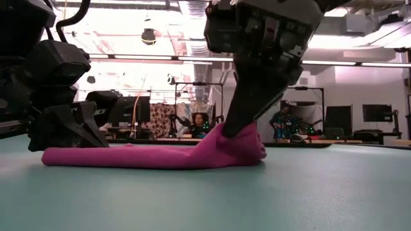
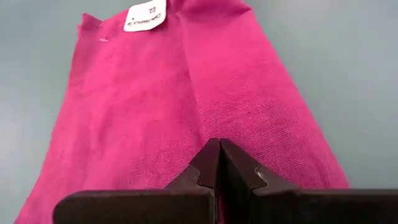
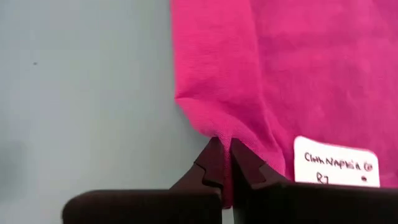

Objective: Roll towel into tight, uniform cylinder
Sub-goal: Roll the pink towel

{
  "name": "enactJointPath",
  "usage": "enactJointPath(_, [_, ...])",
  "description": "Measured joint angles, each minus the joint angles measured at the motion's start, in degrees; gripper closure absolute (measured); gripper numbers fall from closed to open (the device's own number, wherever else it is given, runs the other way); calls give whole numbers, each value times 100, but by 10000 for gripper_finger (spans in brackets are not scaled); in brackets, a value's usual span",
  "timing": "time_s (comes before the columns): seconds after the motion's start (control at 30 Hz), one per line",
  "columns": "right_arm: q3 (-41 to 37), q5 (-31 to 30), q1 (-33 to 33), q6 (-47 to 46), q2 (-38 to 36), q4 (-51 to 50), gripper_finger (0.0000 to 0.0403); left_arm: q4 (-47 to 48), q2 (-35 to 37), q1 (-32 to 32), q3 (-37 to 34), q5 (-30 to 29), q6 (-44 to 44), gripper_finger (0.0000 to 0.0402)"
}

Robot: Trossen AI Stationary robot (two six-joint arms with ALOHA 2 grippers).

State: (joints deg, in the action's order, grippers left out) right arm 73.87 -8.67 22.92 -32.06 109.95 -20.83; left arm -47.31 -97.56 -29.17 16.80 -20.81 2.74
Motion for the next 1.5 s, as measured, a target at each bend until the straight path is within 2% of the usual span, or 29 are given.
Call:
enactJointPath(0.2, [0,236,-182,-351,-1,-228,386,40,0,0,-1,284,-234,401])
enactJointPath(0.47, [0,114,-233,-775,-241,-601,386,169,-2,-1,-3,462,-324,401])
enactJointPath(0.9, [0,-76,-539,-976,-242,-334,386,155,-2,-1,-3,666,-326,401])
enactJointPath(1.07, [-2,-46,-735,-1297,-246,-558,386,157,-2,0,-3,682,-347,401])
enactJointPath(1.5, [-2,-41,-1113,-1048,-232,-246,386,177,-2,2,-1,848,-358,401])
